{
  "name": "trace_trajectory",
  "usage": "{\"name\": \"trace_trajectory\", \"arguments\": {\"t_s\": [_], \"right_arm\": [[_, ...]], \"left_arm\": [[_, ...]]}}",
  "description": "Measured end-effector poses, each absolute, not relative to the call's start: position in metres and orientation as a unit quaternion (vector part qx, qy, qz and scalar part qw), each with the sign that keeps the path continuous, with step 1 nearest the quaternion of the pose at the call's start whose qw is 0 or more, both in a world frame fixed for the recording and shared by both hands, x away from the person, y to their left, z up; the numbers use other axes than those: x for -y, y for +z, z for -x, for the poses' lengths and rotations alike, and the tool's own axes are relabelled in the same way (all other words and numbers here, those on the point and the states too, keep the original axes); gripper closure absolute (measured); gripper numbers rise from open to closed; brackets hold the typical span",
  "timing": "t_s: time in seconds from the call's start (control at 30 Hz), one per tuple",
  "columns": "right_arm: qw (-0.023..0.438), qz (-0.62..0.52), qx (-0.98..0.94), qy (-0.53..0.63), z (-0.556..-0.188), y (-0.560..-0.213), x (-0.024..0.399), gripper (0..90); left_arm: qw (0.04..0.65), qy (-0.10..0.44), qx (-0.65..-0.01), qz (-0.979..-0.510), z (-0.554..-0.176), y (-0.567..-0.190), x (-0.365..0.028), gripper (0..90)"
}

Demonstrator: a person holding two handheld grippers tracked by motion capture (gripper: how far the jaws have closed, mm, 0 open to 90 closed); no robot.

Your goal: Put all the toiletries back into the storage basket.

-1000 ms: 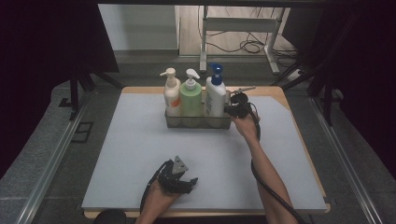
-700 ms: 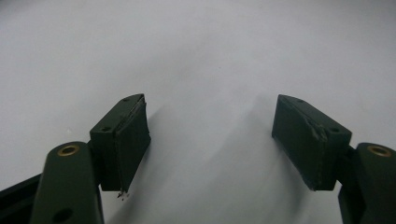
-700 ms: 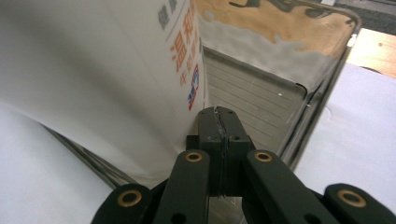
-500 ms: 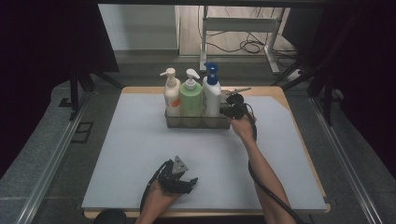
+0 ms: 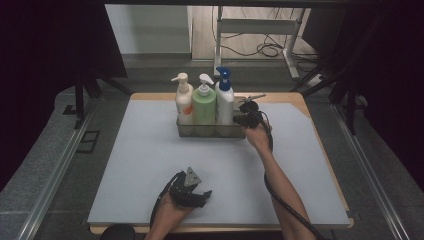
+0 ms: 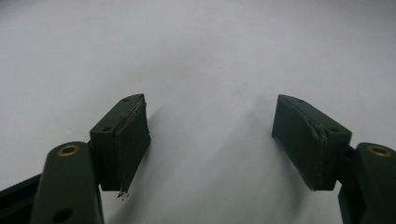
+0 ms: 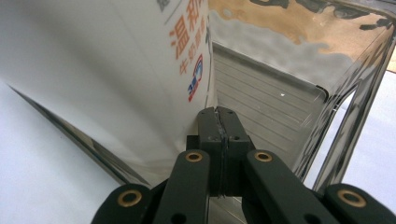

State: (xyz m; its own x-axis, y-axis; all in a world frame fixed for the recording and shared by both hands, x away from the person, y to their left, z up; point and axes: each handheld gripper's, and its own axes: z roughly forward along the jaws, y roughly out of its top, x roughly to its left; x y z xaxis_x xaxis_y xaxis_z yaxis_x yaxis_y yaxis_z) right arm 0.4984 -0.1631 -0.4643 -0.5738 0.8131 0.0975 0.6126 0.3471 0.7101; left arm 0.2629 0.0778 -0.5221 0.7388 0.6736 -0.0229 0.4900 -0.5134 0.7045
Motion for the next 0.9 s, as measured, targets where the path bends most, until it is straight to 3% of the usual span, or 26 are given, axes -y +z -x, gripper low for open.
{"name": "trace_trajectory", "arguments": {"t_s": [0.9], "right_arm": [[0.126,-0.420,-0.820,0.367,-0.4883,-0.4636,0.1610,89.5]], "left_arm": [[0.358,0.127,-0.338,-0.861,-0.2629,-0.5218,-0.0779,26.6]]}}
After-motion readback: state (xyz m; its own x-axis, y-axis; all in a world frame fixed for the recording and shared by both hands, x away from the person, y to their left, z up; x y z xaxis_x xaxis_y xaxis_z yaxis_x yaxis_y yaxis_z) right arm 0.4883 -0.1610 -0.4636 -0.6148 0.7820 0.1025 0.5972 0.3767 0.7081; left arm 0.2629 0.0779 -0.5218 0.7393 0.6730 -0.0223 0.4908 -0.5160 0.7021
